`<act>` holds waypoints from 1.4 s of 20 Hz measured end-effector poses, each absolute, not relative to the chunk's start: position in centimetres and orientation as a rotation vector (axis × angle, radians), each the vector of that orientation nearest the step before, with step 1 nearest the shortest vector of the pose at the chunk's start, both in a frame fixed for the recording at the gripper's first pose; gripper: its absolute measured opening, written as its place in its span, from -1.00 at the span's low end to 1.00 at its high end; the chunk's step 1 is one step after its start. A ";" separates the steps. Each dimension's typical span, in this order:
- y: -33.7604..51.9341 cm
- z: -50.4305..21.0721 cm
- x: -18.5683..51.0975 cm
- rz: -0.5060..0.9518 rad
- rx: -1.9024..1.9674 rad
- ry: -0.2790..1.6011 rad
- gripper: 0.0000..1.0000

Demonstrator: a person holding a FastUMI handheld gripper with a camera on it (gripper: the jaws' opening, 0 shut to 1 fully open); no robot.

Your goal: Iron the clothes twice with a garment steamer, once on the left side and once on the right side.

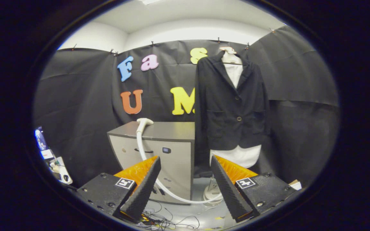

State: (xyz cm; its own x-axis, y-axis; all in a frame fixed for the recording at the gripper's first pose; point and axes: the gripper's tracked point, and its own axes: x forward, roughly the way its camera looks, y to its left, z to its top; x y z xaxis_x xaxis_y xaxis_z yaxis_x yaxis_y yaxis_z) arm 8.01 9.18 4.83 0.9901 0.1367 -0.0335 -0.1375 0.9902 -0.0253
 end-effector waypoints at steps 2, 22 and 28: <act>12.1 5.9 10.9 0.193 -0.039 0.042 0.99; 35.8 6.0 40.1 0.415 -0.170 0.321 0.63; 36.2 4.9 43.0 0.366 -0.187 0.356 0.17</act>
State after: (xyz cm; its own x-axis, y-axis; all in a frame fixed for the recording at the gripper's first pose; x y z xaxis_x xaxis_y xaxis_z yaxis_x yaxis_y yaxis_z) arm 43.02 36.20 4.90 0.8728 0.3163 -0.3717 -0.3811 0.9175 -0.1141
